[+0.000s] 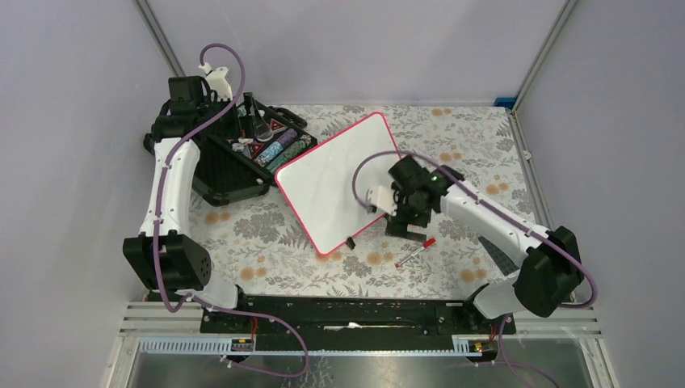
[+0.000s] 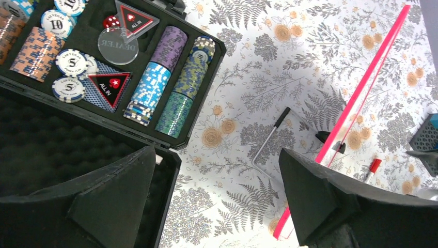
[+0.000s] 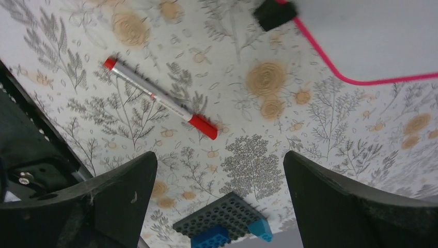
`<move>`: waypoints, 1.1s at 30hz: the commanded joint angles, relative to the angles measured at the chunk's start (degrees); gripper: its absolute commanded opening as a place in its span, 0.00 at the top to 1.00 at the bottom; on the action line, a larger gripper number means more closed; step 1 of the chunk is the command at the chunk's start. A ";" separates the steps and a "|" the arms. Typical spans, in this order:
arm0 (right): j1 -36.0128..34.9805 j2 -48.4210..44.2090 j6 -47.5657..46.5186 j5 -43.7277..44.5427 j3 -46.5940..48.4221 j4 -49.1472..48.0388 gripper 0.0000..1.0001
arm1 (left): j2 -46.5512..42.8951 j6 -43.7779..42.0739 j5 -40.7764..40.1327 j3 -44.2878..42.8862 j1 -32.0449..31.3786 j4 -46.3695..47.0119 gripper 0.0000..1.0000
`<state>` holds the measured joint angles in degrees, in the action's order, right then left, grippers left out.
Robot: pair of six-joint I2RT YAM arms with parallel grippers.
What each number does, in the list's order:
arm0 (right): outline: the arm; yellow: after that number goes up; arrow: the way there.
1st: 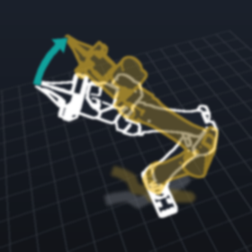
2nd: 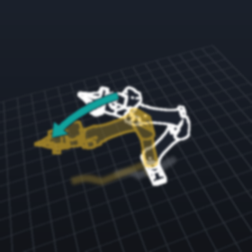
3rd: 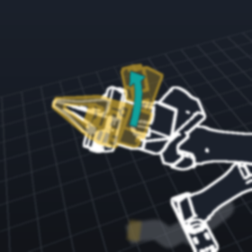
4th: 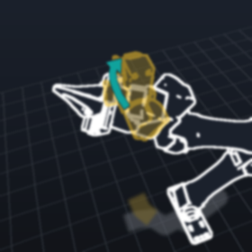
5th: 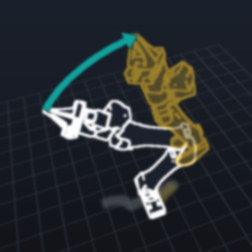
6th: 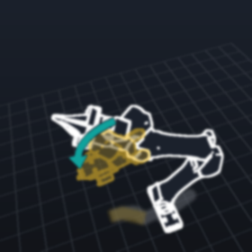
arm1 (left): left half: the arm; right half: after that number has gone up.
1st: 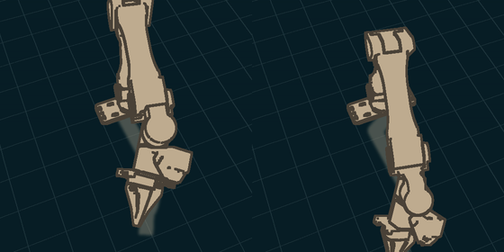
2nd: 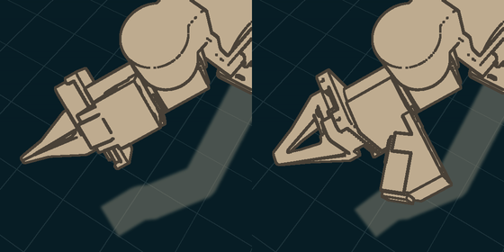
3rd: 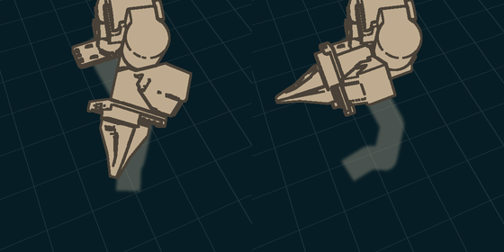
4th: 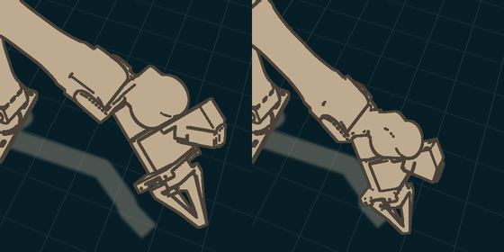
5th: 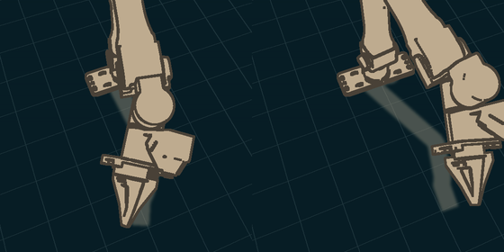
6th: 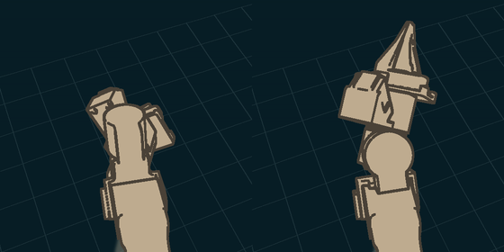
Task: Write a sentence on the whiteboard
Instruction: Pick up the whiteboard marker from the center of the board.
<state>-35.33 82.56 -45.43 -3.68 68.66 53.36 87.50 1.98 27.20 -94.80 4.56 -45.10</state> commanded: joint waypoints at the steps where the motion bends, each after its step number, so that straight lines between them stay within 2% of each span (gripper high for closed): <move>1: -8.74 -1.54 -4.79 12.68 -5.56 0.93 0.01 | -1.56 -0.32 3.74 -2.46 0.10 0.28 0.01; 3: -11.02 -0.37 -4.99 14.43 -6.89 0.93 0.01 | -1.84 -0.24 4.29 -2.12 0.10 0.28 0.01; 8: -14.31 1.39 -5.15 17.57 -9.73 -0.85 0.16 | -1.86 0.04 5.33 -1.14 0.10 0.28 0.01; 11: -16.63 0.87 -5.10 18.24 -12.98 -3.12 0.21 | -1.77 0.13 5.43 -0.96 0.10 0.29 0.01; 17: -20.29 0.46 -4.19 17.50 -16.91 -6.69 0.24 | -1.80 0.11 5.50 -0.49 0.10 0.28 0.01; 33: -22.44 8.61 -5.94 18.27 -23.20 -16.12 0.33 | -2.59 -0.87 5.63 0.64 -0.89 0.30 0.01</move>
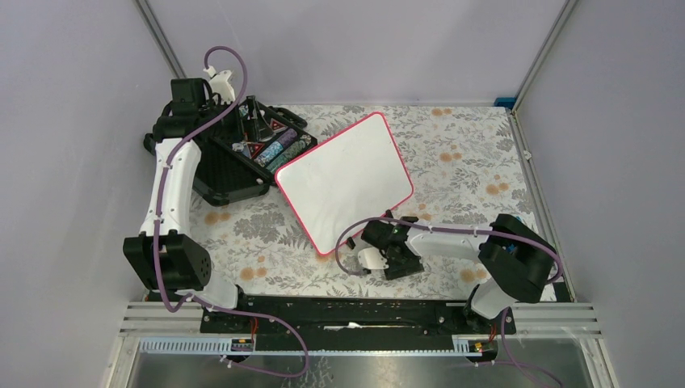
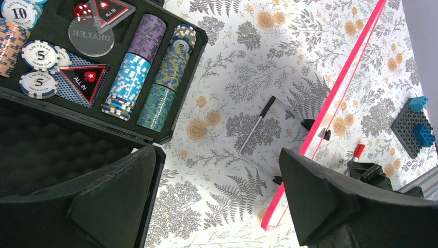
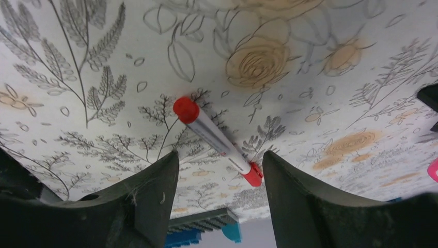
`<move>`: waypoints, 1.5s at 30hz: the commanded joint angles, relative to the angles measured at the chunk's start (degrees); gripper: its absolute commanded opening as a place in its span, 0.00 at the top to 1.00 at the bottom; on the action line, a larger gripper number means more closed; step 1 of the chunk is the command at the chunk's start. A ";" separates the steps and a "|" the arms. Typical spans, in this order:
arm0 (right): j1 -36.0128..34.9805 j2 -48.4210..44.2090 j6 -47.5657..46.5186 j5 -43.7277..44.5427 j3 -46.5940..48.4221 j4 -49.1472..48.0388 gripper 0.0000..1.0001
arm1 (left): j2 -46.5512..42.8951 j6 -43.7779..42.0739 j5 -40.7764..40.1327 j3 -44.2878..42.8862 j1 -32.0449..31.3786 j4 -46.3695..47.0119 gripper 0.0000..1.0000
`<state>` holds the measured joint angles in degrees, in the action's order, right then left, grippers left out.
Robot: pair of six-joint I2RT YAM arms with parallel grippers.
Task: Write a sentence on the whiteboard
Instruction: Pick up the whiteboard marker from the center of the board, then pass from the right arm to the left
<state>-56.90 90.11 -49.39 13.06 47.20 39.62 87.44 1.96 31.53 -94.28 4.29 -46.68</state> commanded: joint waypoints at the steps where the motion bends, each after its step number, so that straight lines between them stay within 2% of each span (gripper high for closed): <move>1: -0.84 1.17 -2.80 1.42 -2.52 -2.96 0.34 | -2.59 -0.96 1.27 0.20 -0.73 1.85 0.01; 6: -0.93 0.39 -5.88 -0.21 -5.65 -5.43 0.47 | -2.45 -0.99 0.88 0.26 -0.95 1.85 0.01; 14: -0.97 -0.91 -5.91 -2.04 -3.64 -5.33 0.89 | -2.86 -0.57 0.56 -0.24 -1.96 1.85 0.01; 17: -0.93 -2.58 -3.39 -3.74 -0.56 -2.87 1.00 | -2.93 -0.76 0.66 -0.75 -2.47 1.54 0.01; 22: 0.08 -9.81 3.42 -14.66 10.30 3.76 1.00 | -2.09 -1.52 -0.03 -5.75 -2.45 -1.51 0.01; 25: 4.78 -12.07 8.24 -22.69 18.21 6.49 1.00 | -2.82 -3.15 -1.14 -7.92 -2.46 -1.84 0.01; 30: 15.72 -12.88 17.27 -36.53 31.13 7.57 1.00 | -3.89 -3.09 2.99 -11.01 -2.52 -1.89 0.01; 34: 24.13 -13.26 29.56 -45.67 38.30 1.82 1.00 | -3.85 -3.36 8.40 -11.97 -3.97 -1.81 0.01; 37: 30.41 -13.50 40.67 -51.82 40.52 -4.29 1.00 | -3.45 -4.66 8.95 -11.77 -8.89 -1.78 0.01; 45: 40.24 -12.84 72.04 -58.05 39.71 -23.78 1.00 | -2.40 -7.72 13.29 -8.36 -21.88 1.44 0.01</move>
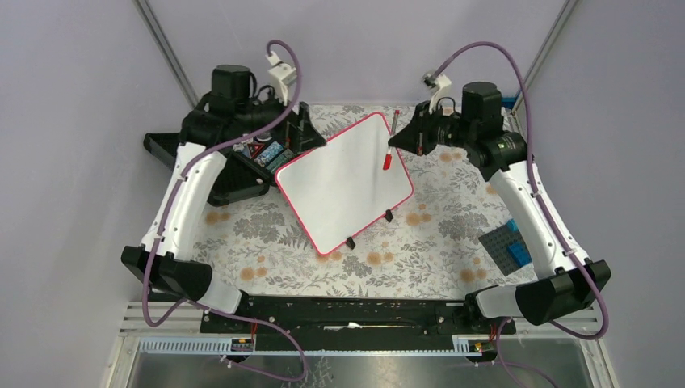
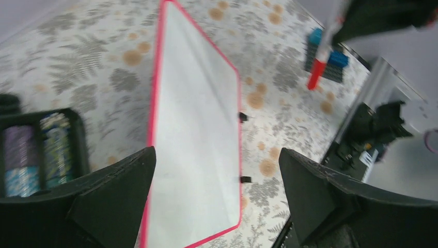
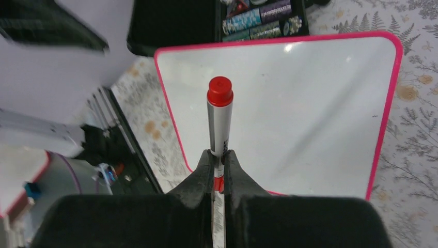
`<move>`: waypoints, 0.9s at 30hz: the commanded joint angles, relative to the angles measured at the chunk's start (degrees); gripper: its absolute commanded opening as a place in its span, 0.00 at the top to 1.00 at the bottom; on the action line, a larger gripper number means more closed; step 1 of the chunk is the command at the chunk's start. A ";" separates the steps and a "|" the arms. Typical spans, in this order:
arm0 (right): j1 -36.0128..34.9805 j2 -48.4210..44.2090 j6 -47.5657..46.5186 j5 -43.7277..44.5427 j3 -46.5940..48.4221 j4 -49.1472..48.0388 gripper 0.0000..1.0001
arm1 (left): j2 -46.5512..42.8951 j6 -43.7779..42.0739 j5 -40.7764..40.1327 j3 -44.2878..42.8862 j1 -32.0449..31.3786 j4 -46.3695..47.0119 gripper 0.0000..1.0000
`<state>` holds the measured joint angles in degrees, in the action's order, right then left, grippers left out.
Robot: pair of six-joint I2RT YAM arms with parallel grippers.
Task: Write a sentence on the whiteboard
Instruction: Pass from the right arm to the left
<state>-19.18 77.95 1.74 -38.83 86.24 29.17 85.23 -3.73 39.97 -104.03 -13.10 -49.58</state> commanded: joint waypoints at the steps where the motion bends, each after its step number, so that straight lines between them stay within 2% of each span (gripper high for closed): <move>1: 2.90 -0.34 23.73 -5.79 0.69 -15.26 1.00 | -0.17 -1.07 5.96 2.37 -5.32 5.98 0.01; 5: 3.26 0.78 31.54 -5.41 -0.56 -22.10 1.00 | -0.33 3.32 8.88 6.54 -9.02 15.14 0.01; 7: 3.27 1.26 35.77 -6.38 -2.17 -26.23 1.00 | -0.83 8.49 10.12 9.43 -10.40 20.93 0.02; 10: 3.27 1.49 40.05 -7.47 -4.31 -31.59 1.00 | 0.21 13.10 12.71 11.92 -12.30 26.63 0.05; 20: 3.18 1.02 42.69 -10.20 -7.45 -35.34 1.00 | 4.19 16.11 14.37 10.62 -16.52 29.46 0.14; 23: 3.11 0.83 43.04 -10.94 -7.94 -36.03 1.00 | 5.18 17.51 14.99 10.12 -16.84 30.38 0.21; 27: 3.01 0.58 43.85 -11.99 -9.20 -37.44 1.00 | 5.84 18.55 15.63 9.37 -16.83 31.21 0.36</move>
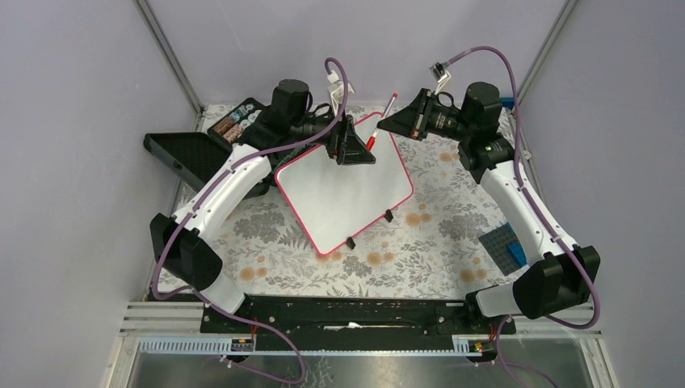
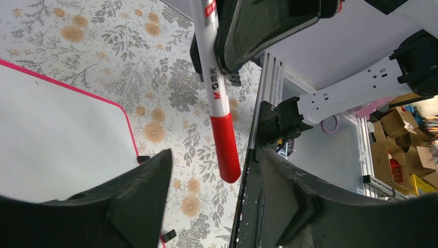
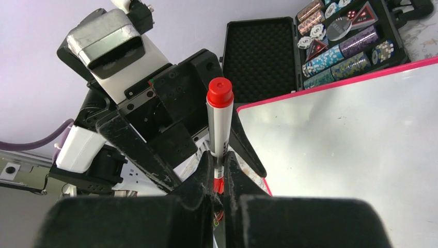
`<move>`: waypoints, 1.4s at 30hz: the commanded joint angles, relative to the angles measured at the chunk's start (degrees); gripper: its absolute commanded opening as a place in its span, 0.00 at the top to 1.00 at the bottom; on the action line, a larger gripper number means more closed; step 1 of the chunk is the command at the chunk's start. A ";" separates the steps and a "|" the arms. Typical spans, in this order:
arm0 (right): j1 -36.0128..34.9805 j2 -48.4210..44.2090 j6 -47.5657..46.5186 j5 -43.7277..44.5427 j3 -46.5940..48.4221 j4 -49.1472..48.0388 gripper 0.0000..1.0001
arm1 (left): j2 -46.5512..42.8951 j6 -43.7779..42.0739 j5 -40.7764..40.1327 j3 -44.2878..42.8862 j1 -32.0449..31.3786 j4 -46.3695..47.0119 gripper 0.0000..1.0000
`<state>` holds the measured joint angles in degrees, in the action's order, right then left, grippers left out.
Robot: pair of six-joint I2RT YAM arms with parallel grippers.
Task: Write a sentence on the whiteboard
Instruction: Pass from the right arm to the left, then open the pen cap of the whiteboard marker.
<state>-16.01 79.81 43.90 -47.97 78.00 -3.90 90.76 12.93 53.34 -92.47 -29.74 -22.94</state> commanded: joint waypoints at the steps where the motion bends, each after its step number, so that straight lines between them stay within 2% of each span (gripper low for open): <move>1: -0.16 -1.32 1.71 -3.04 -1.24 -4.52 1.00 | 0.42 2.04 2.43 -2.25 -0.22 4.73 0.40; 4: -0.29 -1.52 1.55 -3.38 -1.70 -4.78 1.00 | 0.25 2.81 3.51 -1.61 -0.23 5.68 0.53; 8: -0.54 -1.60 1.63 -3.80 -1.96 -5.21 1.00 | -0.04 3.68 3.71 -0.36 -0.23 7.20 0.62; 13: -0.78 -1.68 2.38 -4.88 -3.38 -7.25 0.99 | 0.00 4.60 4.07 1.09 -0.18 9.16 0.86; 14: -0.78 -1.80 2.19 -5.49 -3.47 -7.37 0.91 | -0.01 3.86 4.05 1.18 -0.14 8.65 0.91; 16: -0.78 -2.16 1.04 -7.04 -3.59 -7.26 0.64 | -0.38 0.97 2.95 1.12 -0.15 5.90 1.00; 17: -0.78 -2.34 0.68 -8.06 -3.70 -7.26 0.50 | -0.87 -0.90 2.24 1.28 -0.08 4.37 1.00; 18: -0.78 -2.56 0.28 -9.09 -3.84 -7.26 0.41 | -1.32 -2.84 1.79 1.60 0.08 2.71 1.00; 22: -0.76 -3.04 -1.94 -9.73 -4.32 -3.06 0.15 | -3.79 -11.05 0.49 3.16 0.47 -4.12 1.00; 24: -0.75 -3.60 -5.46 -9.48 -4.03 1.06 0.09 | -4.34 -17.04 -1.32 2.79 0.47 -9.40 1.00; 26: -0.72 -4.12 -10.35 -9.91 -3.06 6.76 0.07 | -4.17 -24.13 -3.30 1.68 0.47 -15.65 1.00; 29: -0.79 -4.10 -16.65 -14.82 -1.79 12.35 0.07 | -4.22 -30.22 -6.45 1.26 0.40 -21.93 1.00; 34: -0.79 -2.37 -19.42 -22.05 -1.92 14.81 0.08 | -6.09 -34.60 -7.09 3.85 -0.07 -23.71 1.00; 36: -0.93 -1.18 -24.27 -20.60 0.05 20.95 0.09 | -6.25 -35.78 -7.13 3.78 -0.44 -24.86 1.00; 39: -2.85 0.67 -34.91 -14.93 4.78 34.16 0.16 | -5.43 -37.60 -6.31 2.60 -1.20 -27.84 1.00; 42: -5.46 0.86 -38.67 -10.72 5.83 38.80 0.18 | -4.95 -38.75 -5.86 2.31 -2.29 -29.70 1.00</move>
<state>-18.28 80.58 15.68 -62.83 80.14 23.62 87.05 -21.30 47.00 -88.66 -30.57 -49.56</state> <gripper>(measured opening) 0.833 0.124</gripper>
